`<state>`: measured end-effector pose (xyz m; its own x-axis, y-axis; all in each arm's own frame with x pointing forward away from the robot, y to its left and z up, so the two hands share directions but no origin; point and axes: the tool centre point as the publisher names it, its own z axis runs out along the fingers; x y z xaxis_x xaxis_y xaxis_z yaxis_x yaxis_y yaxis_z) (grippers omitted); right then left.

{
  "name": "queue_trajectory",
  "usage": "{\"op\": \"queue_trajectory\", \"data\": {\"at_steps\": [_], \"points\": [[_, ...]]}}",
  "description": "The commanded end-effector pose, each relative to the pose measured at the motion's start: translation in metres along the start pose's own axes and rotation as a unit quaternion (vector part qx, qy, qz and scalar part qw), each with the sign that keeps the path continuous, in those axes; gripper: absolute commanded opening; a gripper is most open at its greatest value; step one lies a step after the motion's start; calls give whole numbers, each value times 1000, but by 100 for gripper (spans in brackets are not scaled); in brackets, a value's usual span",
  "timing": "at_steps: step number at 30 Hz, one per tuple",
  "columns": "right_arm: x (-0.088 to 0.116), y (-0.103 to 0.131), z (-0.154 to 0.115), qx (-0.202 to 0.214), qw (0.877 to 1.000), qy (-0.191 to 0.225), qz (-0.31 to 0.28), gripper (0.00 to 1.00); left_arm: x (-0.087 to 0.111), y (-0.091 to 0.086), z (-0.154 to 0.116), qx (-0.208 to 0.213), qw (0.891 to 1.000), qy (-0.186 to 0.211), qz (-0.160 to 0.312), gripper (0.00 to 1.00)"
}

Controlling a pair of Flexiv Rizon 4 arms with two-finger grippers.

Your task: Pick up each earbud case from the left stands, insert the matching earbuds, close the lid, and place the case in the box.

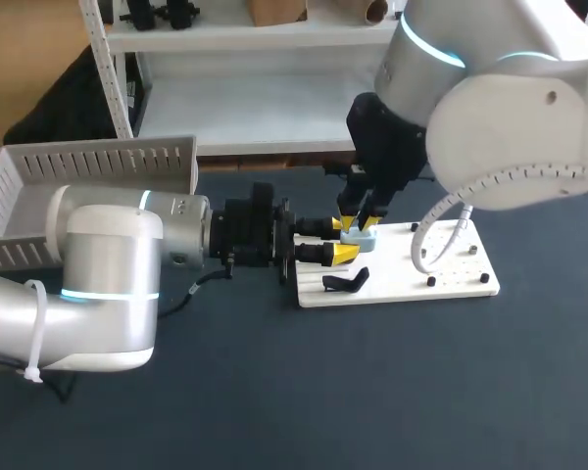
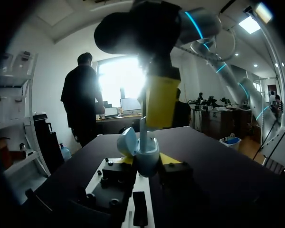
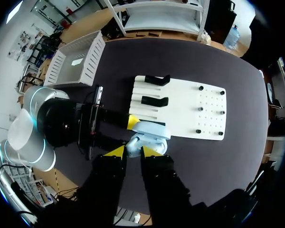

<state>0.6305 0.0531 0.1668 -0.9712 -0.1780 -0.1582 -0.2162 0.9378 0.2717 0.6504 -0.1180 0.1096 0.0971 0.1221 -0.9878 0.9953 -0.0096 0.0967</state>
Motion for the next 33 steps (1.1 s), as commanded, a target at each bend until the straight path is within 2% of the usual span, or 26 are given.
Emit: {"op": "queue_trajectory", "data": {"at_steps": [1,33], "points": [[-3,0,2,2,1000,2,3,0,0,-1,0,-3,1000,-1,1,0],[-4,-3,7,1,1000,16,7,0,0,-1,0,-3,1000,-1,1,0]]}}
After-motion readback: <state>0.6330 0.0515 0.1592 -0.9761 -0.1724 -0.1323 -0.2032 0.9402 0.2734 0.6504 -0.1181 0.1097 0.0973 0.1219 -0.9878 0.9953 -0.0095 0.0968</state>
